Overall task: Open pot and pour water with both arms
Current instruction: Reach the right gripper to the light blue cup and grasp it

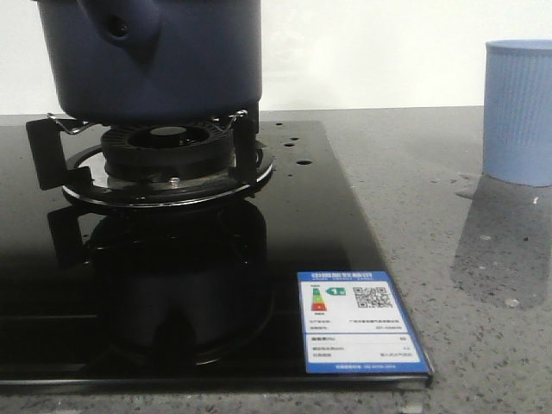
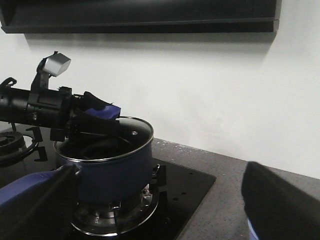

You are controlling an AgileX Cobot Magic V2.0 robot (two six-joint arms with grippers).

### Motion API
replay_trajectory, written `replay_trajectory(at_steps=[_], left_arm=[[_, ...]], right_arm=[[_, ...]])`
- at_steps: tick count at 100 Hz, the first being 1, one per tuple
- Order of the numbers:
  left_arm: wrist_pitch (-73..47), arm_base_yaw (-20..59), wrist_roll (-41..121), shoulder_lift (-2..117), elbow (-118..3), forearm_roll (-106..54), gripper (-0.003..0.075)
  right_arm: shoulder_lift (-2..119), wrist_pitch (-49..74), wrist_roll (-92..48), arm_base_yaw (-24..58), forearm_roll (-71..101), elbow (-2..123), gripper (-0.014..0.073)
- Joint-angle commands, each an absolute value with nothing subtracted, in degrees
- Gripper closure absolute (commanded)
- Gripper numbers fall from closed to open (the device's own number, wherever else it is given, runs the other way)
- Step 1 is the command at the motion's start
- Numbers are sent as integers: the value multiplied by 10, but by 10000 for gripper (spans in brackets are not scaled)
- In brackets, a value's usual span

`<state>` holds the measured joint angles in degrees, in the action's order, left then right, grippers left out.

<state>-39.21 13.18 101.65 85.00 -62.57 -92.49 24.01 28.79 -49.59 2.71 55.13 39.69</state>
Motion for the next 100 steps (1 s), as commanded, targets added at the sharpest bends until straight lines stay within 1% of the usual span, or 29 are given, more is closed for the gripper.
replay_trajectory(at_steps=[1, 12, 21, 35, 49, 64, 100], left_arm=[[-400, 135, 1017, 836, -642, -947, 276], [-400, 135, 1017, 836, -642, -947, 365], [-400, 135, 1017, 833, -642, -947, 395], [-389, 135, 1017, 814, -642, -947, 395], [-365, 135, 1017, 776, -642, -947, 395], [-339, 135, 1017, 725, -642, -957, 395], [-323, 135, 1016, 601, -642, -969, 397]], right_arm=[[248, 253, -501, 27, 570, 416, -10], [248, 253, -501, 27, 567, 416, -10], [248, 250, -501, 27, 565, 416, -9], [248, 222, -501, 27, 555, 416, -9], [249, 162, -501, 27, 550, 415, -9], [264, 120, -501, 27, 488, 402, -9], [343, 58, -501, 27, 479, 284, -9]])
